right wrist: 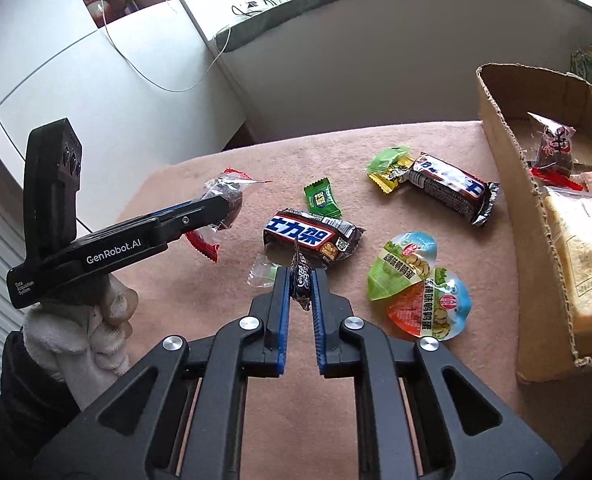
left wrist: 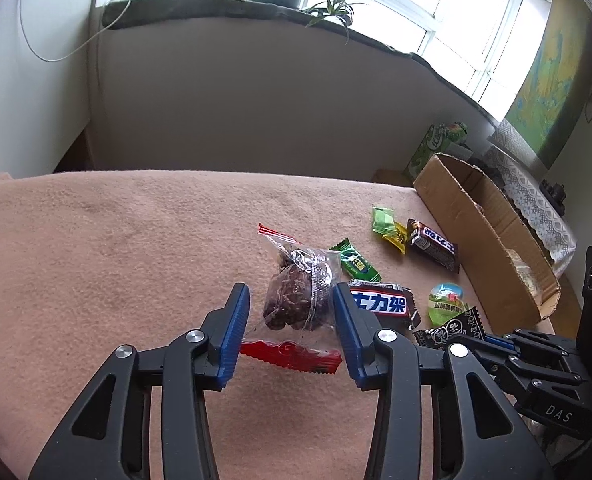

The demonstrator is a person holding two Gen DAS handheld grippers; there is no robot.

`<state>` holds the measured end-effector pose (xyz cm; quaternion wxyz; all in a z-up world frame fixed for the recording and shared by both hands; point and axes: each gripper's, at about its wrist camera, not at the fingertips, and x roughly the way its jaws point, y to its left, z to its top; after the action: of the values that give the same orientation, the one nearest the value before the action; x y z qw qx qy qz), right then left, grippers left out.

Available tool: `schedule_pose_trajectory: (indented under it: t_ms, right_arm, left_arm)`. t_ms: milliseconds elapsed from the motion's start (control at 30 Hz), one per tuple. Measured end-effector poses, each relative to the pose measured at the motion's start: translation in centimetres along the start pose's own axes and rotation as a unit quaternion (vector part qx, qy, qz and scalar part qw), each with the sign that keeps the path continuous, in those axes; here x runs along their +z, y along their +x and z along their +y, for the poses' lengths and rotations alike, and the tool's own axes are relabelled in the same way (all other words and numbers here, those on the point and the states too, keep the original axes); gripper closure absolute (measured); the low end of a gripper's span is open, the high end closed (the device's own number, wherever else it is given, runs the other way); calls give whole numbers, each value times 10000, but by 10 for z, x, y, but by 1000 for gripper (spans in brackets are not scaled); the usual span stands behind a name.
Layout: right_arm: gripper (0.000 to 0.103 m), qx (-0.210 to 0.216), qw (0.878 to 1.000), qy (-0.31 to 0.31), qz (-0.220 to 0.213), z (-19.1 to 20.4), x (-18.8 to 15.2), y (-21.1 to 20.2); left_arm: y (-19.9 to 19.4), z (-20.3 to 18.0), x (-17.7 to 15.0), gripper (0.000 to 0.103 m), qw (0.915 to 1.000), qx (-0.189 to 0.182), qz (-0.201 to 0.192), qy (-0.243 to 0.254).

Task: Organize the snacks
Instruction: 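Carry both items over the box and open both grippers to drop them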

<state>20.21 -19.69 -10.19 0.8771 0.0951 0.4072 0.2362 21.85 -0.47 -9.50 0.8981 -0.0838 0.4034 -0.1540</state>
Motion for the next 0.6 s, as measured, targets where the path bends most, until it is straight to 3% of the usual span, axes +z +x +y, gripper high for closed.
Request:
schedule_pose_trajectory:
  t_ms: [300,600]
  right_arm:
    - [92,-65,9991,5,-413,5,5,-47]
    - [92,-447,9953,53,-860,-18,9,-107]
  left_arm:
    - [-33,-19,3,61,9994,-180,-295,57]
    - [-48,-63,8,61,9974,-496,-474,239]
